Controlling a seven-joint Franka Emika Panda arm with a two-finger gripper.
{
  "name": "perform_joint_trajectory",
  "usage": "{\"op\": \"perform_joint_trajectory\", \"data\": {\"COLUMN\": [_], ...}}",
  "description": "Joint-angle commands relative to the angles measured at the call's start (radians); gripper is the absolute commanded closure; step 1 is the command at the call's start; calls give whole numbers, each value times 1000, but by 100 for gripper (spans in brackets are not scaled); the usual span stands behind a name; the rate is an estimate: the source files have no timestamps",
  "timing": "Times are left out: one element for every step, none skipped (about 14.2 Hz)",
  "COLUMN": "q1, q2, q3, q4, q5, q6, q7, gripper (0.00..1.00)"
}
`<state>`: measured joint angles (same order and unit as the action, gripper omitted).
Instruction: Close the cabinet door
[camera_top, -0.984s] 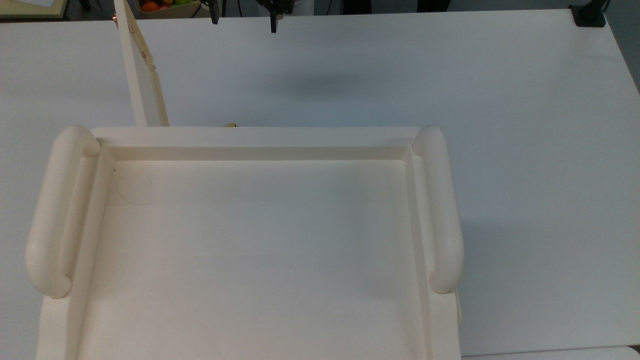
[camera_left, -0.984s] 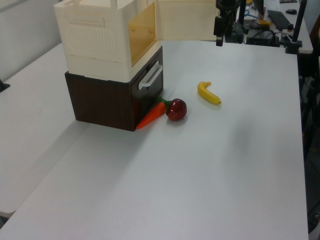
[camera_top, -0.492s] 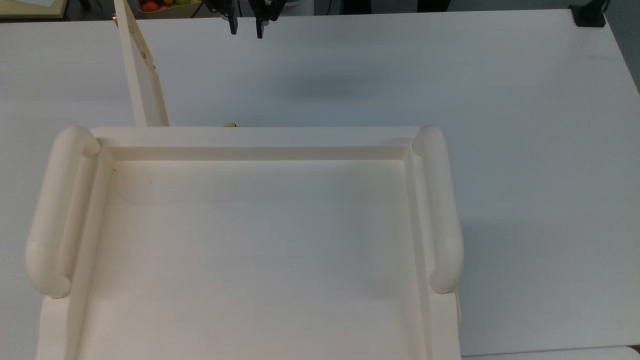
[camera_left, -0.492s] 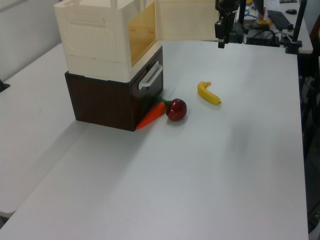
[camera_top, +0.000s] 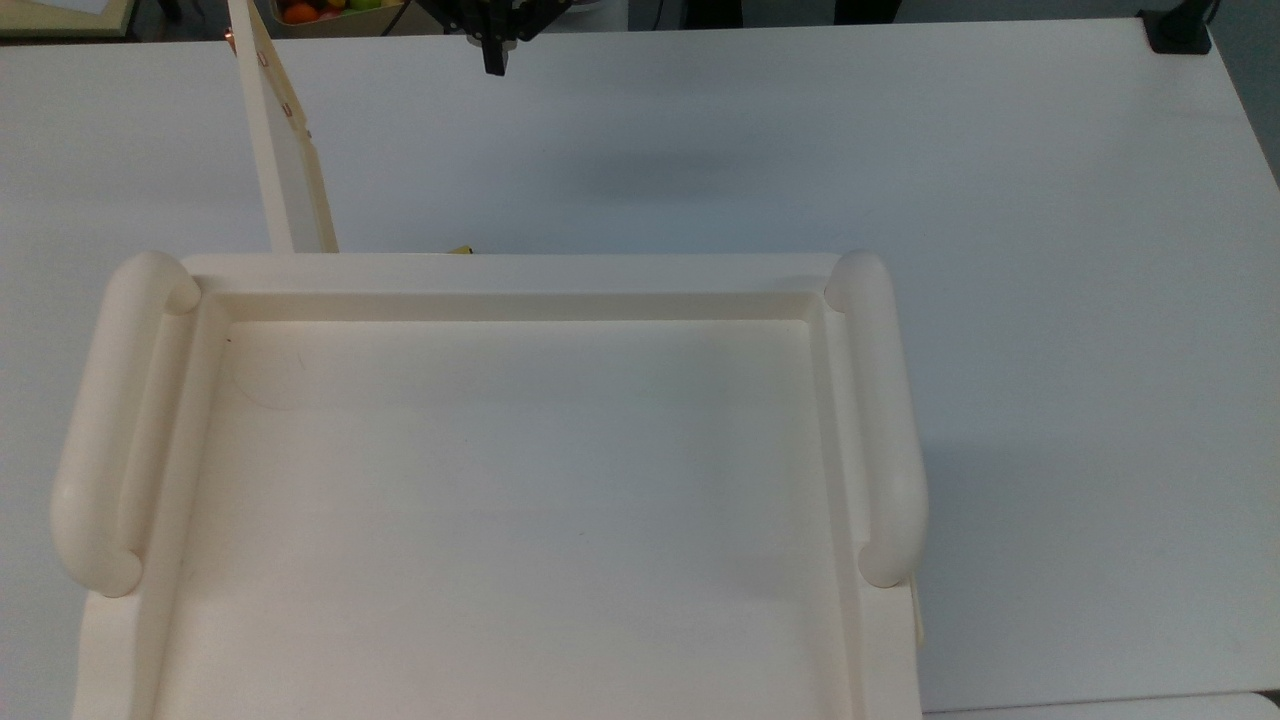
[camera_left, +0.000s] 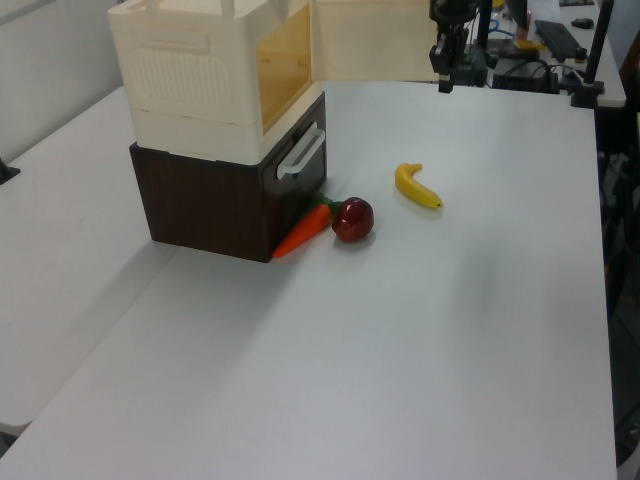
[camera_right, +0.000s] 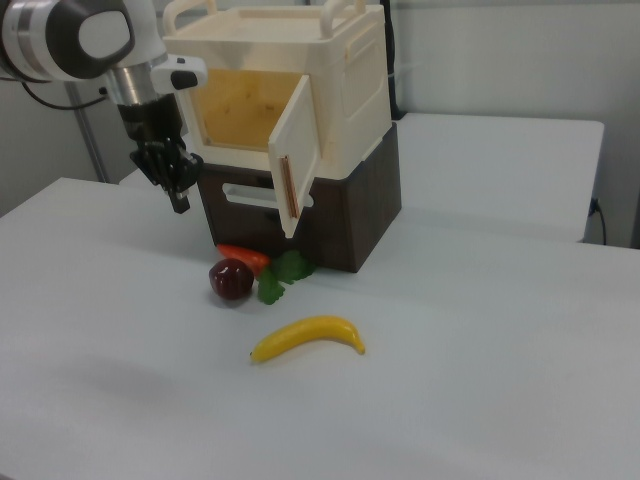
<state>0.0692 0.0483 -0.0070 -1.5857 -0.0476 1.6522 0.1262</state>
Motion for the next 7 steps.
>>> {"op": "perform_joint_trajectory", "data": {"q1": [-2,-2,-2,-3,-5,-8,-22], "q2": [-11,-16,-16,-18,-21,-21,-22], "q3": [-16,-18,-18,-18,-19,-19,-19], "q4": [79,105,131,159,188,211,228], "q5": [38,40,40,38,38,37,35], "q6": [-22,-22,-22,-22,-22,-22,-19], "q7": [-13,-11,-11,-10,-10,-10,-10], "gripper": [100,100,100,100,100,100,100]}}
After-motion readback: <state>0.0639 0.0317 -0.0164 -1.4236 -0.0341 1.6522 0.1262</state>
